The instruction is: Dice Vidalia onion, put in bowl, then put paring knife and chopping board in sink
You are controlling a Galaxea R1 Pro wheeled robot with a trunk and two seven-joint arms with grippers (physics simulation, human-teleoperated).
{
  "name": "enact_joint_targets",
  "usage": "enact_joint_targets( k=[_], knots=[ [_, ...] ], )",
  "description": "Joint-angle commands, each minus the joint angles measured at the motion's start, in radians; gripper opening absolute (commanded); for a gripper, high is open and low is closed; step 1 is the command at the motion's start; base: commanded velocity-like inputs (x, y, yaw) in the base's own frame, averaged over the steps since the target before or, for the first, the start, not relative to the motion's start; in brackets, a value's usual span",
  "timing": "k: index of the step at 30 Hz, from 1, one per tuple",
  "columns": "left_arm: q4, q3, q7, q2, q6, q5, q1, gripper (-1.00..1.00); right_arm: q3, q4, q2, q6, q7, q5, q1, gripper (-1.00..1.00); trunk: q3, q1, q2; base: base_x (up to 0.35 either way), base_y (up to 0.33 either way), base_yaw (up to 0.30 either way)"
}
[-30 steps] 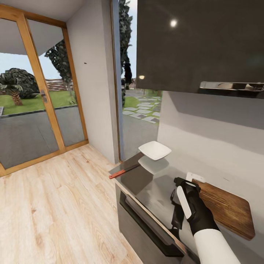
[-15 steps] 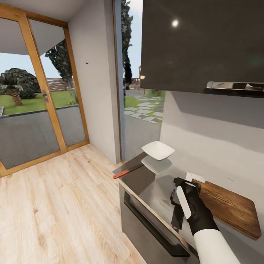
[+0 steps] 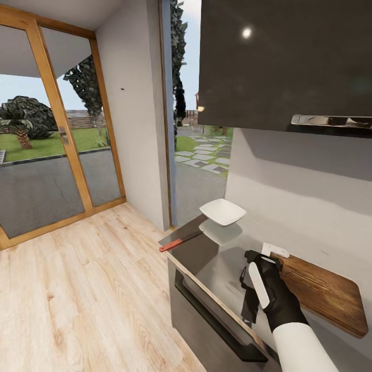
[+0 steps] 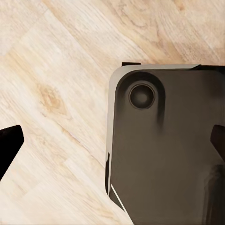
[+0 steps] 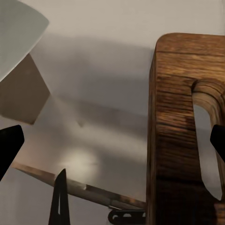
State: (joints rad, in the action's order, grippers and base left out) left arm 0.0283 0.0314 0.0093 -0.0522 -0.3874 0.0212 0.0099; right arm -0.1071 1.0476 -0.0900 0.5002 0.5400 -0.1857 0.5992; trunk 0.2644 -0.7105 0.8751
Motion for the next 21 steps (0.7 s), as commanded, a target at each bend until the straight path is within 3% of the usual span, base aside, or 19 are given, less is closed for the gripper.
enact_joint_targets(
  k=[1,21],
  knots=[
    [0.002,0.002,0.000,0.000,-0.005,0.002,-0.001,1.00,-0.001,0.001,0.000,0.002,0.006,-0.009,0.001,1.00,0.001,0.000,0.001,0.000,0.000,0.000],
    [0.002,0.002,0.000,0.000,-0.005,0.002,-0.001,1.00,-0.001,-0.005,0.001,0.040,0.004,-0.030,0.001,1.00,0.001,0.000,0.001,0.000,0.000,0.000]
  ],
)
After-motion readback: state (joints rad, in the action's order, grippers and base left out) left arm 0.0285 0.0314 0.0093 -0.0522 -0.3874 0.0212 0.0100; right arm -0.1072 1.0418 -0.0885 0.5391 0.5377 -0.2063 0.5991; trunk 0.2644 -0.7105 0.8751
